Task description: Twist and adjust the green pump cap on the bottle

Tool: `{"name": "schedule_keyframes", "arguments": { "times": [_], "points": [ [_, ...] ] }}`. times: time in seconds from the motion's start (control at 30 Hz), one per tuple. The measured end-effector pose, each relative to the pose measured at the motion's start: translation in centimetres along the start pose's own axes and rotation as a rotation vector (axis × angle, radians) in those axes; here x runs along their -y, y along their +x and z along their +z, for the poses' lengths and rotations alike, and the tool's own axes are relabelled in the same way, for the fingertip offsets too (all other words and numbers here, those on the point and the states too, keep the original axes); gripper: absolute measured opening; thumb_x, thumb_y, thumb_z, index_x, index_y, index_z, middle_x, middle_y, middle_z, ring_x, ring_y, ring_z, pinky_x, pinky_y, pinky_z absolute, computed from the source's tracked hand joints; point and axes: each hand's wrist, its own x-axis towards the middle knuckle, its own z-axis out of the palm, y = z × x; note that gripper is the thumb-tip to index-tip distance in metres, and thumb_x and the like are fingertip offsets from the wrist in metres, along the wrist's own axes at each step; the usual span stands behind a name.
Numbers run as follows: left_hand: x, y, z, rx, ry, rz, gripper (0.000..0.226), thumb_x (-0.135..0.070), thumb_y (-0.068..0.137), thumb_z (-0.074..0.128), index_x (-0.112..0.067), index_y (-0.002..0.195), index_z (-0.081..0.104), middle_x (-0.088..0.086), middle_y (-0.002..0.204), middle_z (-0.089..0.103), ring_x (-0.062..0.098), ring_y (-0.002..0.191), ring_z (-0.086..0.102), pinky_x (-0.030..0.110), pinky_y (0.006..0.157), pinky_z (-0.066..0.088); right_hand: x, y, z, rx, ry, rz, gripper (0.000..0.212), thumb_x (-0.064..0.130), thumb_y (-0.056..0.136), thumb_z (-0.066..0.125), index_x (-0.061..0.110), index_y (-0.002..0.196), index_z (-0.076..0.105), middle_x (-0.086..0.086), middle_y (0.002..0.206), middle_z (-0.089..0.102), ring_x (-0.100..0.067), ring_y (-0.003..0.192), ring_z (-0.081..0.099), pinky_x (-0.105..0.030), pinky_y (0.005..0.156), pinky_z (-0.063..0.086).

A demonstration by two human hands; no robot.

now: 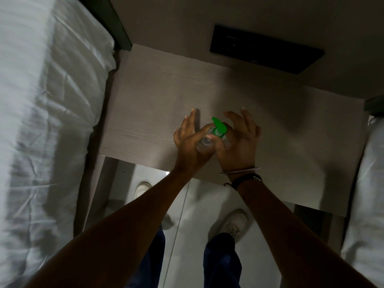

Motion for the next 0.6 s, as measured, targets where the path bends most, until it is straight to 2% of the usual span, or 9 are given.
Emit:
{"name": "schedule_keyframes", "arguments": {
  "times": [0.03,0.13,0.23,0.3,0.4,0.5,0.6],
  "points": [
    [-0.1,0.4,-0.3,0.051,-0.038,-0.017,0.053,-0.073,0.078,0.050,-0.049,0.125,0.054,0.013,0.158,0.029,0.027,0.148,0.019,0.058,0.117,0.011,0.0,-0.2,0.0,-0.011,-0.020,0.007,0.026,0.029,0.073,0.075,0.010,0.091,0.073,-0.004,0.125,0.062,-0.033,0.132,0.040,-0.056,0.099,0.032],
    [0.6,2.5,-1.6,0.278,0.044,0.062,0.067,-0.056,0.069,0.068,-0.024,0.128,0.062,0.017,0.157,0.029,0.037,0.146,0.022,0.066,0.114,0.021,0.2,-0.3,-0.3,-0.037,-0.074,0.043,0.031,0.039,0.072,0.075,0.011,0.085,0.073,-0.008,0.120,0.063,-0.034,0.127,0.045,-0.058,0.096,0.035],
    [0.9,4.7,-2.7,0.536,0.002,-0.009,0.072,-0.033,0.067,0.081,-0.023,0.133,0.056,0.010,0.161,0.022,0.033,0.150,0.013,0.061,0.118,0.019,0.3,-0.4,-0.8,-0.006,-0.095,0.082,0.043,0.053,0.068,0.075,0.012,0.082,0.072,-0.011,0.126,0.058,-0.034,0.127,0.044,-0.060,0.096,0.034],
    [0.8,5.8,-3.2,0.647,-0.069,-0.071,0.069,-0.016,0.072,0.083,-0.034,0.130,0.052,0.005,0.163,0.017,0.027,0.152,0.006,0.056,0.121,0.016,0.4,-0.5,-1.3,0.037,-0.097,0.049,0.053,0.056,0.065,0.076,0.015,0.098,0.069,-0.013,0.134,0.052,-0.034,0.129,0.041,-0.059,0.099,0.033],
    [0.6,6.8,-3.7,0.711,-0.090,-0.098,0.070,-0.009,0.070,0.083,-0.043,0.123,0.051,0.001,0.164,0.014,0.024,0.152,0.003,0.054,0.122,0.018,0.3,0.2,-2.7,0.092,-0.048,-0.034,0.067,0.041,0.066,0.079,0.019,0.125,0.056,-0.020,0.147,0.037,-0.038,0.135,0.033,-0.057,0.105,0.028],
    [0.5,6.7,-3.8,0.731,-0.082,-0.082,0.072,-0.013,0.068,0.084,-0.038,0.128,0.052,-0.001,0.164,0.014,0.022,0.152,0.005,0.054,0.121,0.020,0.0,1.3,-4.6,0.165,-0.065,-0.184,0.047,0.026,0.074,0.076,0.022,0.119,0.062,-0.019,0.152,0.032,-0.043,0.138,0.026,-0.065,0.106,0.021],
    [0.5,6.1,-3.8,0.718,-0.033,-0.070,0.072,-0.022,0.068,0.085,-0.033,0.132,0.054,-0.003,0.164,0.013,0.020,0.152,0.000,0.055,0.122,0.013,-0.1,2.1,-5.7,0.214,-0.178,-0.262,0.029,0.027,0.074,0.076,0.018,0.102,0.071,-0.014,0.150,0.038,-0.042,0.139,0.028,-0.070,0.106,0.020]
  ]
}}
